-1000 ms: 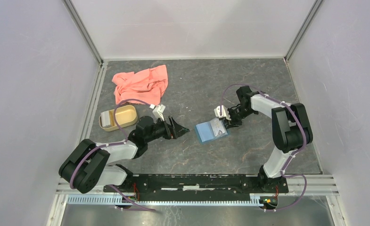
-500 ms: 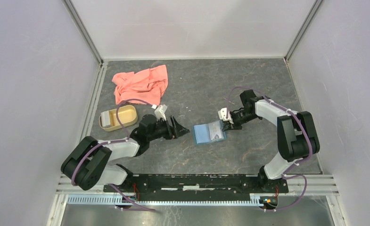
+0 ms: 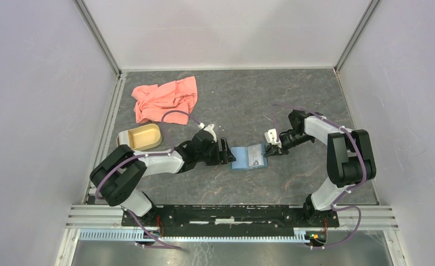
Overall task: Put the credit cards into the card holder
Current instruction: Close the card holder at the center of the board.
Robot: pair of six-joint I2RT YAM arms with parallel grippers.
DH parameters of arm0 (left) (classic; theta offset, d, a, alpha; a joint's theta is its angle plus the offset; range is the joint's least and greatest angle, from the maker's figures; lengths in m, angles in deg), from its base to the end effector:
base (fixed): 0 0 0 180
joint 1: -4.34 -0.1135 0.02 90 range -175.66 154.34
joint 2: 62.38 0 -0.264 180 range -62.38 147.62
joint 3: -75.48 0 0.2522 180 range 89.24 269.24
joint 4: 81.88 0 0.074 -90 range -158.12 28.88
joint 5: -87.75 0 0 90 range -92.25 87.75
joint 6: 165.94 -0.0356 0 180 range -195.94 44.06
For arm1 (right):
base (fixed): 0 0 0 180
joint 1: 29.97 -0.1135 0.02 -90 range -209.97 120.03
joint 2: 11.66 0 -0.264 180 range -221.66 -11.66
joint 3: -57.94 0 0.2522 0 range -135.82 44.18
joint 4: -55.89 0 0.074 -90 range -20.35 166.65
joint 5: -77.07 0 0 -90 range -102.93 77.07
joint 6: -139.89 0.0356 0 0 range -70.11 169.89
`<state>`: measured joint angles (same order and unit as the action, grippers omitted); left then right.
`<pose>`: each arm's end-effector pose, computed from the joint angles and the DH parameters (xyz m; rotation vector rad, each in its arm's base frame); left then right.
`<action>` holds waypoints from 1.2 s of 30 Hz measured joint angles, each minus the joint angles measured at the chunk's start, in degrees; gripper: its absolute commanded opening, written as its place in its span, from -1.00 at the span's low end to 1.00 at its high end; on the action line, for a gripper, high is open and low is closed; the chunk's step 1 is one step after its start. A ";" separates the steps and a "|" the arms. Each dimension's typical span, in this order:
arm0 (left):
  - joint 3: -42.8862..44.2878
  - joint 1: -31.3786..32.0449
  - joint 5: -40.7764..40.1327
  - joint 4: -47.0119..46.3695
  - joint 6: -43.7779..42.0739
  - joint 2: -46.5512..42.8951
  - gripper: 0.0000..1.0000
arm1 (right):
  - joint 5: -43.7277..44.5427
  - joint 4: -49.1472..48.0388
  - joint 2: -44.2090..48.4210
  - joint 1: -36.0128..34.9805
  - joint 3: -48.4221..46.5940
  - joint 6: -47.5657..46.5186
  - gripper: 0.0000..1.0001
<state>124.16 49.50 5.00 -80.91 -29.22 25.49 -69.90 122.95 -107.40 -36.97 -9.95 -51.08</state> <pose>0.2007 -0.2082 0.1475 0.0390 2.4635 -0.9307 0.2558 0.0615 0.1653 -1.8329 1.3987 0.9255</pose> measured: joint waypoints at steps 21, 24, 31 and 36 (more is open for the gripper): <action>-2.10 0.66 8.35 -21.75 13.68 9.92 0.28 | 3.74 -2.58 -0.74 -0.90 0.59 1.03 -0.70; -2.08 0.72 10.21 -25.07 14.95 10.78 0.26 | 4.28 -3.08 -0.74 -1.25 0.59 1.60 -0.70; 0.72 1.73 14.38 -35.89 18.45 15.02 0.21 | 3.93 -3.08 -0.76 -1.75 0.59 1.84 -0.80; 3.04 2.62 15.98 -42.38 21.00 18.43 0.20 | 2.93 -2.51 -1.53 -2.36 0.55 1.73 -1.00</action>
<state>127.20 52.13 20.98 -123.29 -8.21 43.92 -66.98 120.44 -108.93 -39.34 -9.40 -49.36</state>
